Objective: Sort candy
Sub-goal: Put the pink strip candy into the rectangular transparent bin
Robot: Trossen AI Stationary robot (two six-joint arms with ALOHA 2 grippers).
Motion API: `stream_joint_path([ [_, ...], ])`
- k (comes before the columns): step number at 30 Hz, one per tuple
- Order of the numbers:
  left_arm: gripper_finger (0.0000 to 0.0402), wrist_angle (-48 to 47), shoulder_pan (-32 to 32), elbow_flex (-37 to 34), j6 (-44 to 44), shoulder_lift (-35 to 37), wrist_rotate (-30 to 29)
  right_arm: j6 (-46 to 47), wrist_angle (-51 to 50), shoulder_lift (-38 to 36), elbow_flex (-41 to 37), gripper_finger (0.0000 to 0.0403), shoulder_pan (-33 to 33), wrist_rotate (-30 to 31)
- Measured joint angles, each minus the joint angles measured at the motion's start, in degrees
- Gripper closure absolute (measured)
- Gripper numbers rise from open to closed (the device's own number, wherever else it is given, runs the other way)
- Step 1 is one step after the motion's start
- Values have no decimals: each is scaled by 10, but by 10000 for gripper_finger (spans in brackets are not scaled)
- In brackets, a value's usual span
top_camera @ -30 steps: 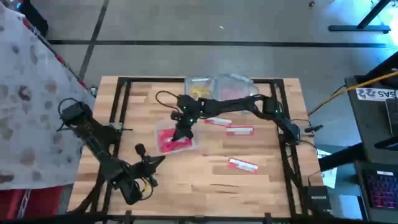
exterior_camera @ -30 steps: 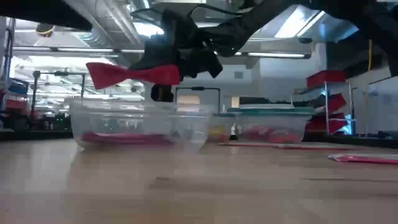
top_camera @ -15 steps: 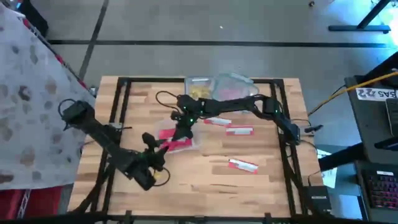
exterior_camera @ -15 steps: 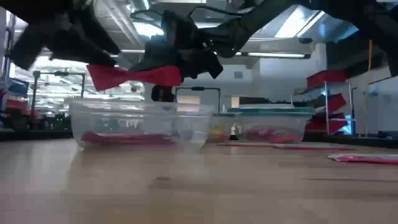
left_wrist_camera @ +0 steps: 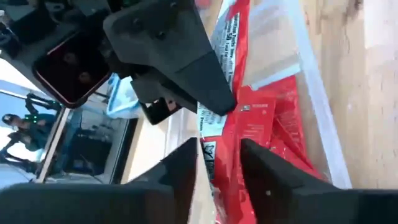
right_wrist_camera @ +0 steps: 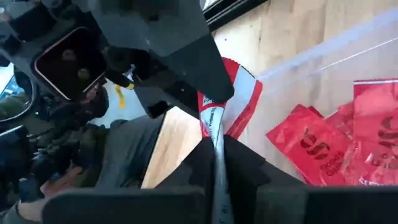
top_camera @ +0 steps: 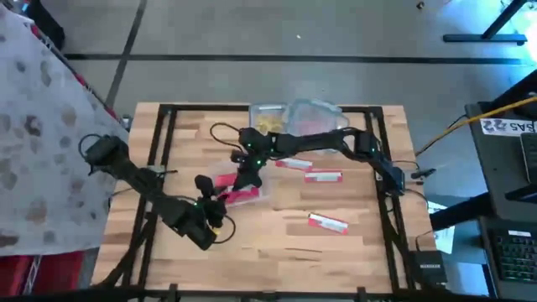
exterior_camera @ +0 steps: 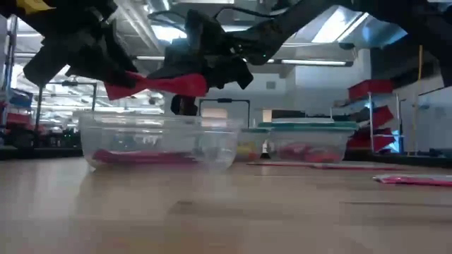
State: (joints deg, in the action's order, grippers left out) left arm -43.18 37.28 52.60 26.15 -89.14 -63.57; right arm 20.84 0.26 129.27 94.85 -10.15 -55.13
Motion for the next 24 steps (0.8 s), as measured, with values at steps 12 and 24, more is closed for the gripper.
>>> stream_joint_path([
  [12, 401, -38, -4, 1, 96, 0, -10, -20, -39, -31, 0, 388, -22, -5],
  [24, 401, -44, -2, -1, 126, -1, 25, -173, -248, -114, -1, 388, -29, 97],
])
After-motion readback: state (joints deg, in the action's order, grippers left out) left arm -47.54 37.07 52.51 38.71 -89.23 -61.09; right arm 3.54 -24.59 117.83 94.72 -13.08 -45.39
